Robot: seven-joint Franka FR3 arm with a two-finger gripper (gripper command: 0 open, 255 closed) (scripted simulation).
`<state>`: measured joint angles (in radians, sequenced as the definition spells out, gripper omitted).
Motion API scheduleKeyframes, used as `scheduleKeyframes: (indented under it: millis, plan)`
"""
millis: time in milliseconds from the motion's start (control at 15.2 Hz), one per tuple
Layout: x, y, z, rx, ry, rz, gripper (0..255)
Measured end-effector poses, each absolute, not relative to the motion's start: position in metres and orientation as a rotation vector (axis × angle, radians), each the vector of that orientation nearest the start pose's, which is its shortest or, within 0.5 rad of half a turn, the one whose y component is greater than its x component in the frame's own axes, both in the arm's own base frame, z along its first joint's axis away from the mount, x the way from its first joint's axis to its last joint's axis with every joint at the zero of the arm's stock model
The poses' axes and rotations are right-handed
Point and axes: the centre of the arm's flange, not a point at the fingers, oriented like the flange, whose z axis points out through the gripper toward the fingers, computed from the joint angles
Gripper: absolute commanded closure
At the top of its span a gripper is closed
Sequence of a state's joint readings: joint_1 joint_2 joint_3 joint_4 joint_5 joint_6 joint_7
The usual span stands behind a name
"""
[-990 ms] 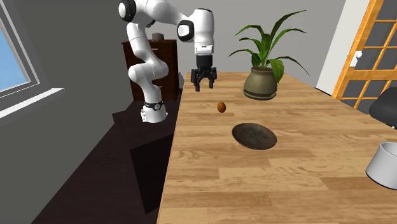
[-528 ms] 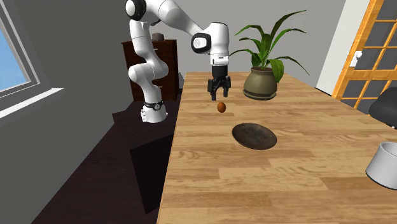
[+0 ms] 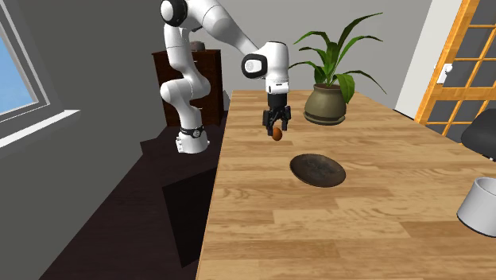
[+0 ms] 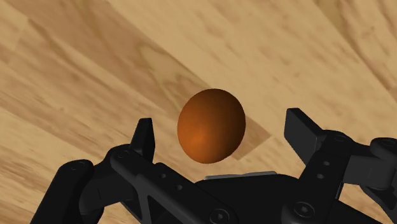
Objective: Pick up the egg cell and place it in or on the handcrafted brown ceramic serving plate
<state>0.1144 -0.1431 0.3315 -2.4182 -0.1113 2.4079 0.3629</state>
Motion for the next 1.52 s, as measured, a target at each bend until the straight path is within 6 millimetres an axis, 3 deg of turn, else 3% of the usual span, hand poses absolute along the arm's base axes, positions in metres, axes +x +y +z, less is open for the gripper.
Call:
scheduleKeyframes:
  millis: [462,528,1188,1518]
  plan:
    - [0.437,0.208,0.370,-3.188,-0.257,-0.261,0]
    - [0.437,0.208,0.370,-3.188,-0.257,-0.261,255]
    - [0.437,0.208,0.370,-3.188,-0.257,-0.261,255]
    - [0.437,0.208,0.391,-3.188,-0.257,-0.262,255]
